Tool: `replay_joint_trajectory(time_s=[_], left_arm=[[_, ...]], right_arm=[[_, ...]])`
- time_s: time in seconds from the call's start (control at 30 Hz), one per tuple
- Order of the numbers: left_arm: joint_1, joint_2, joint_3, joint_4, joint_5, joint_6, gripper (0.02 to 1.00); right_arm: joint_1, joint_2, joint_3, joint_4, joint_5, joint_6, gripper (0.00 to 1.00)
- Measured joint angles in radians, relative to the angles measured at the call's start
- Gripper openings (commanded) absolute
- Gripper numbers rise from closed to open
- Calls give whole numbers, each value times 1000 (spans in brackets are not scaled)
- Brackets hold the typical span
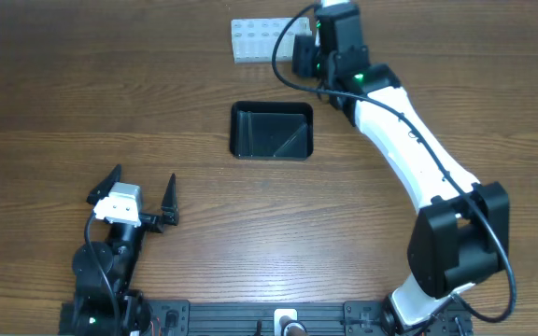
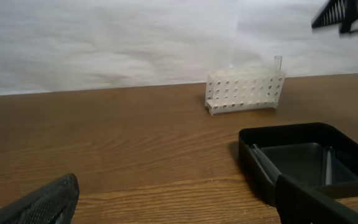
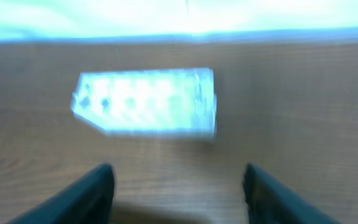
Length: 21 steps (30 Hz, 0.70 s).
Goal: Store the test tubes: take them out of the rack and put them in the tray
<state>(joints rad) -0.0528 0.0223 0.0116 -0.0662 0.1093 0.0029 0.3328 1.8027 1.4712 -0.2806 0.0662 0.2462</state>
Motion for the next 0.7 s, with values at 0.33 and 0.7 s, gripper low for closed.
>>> replay_joint_trajectory(time_s=[0.33, 0.7], left_arm=[[0, 0, 0, 0, 0, 0, 1000], [0, 0, 0, 0, 0, 0, 1000]], right_arm=[[0, 10, 4, 192, 0, -132, 993], [0, 140, 34, 263, 61, -149, 991]])
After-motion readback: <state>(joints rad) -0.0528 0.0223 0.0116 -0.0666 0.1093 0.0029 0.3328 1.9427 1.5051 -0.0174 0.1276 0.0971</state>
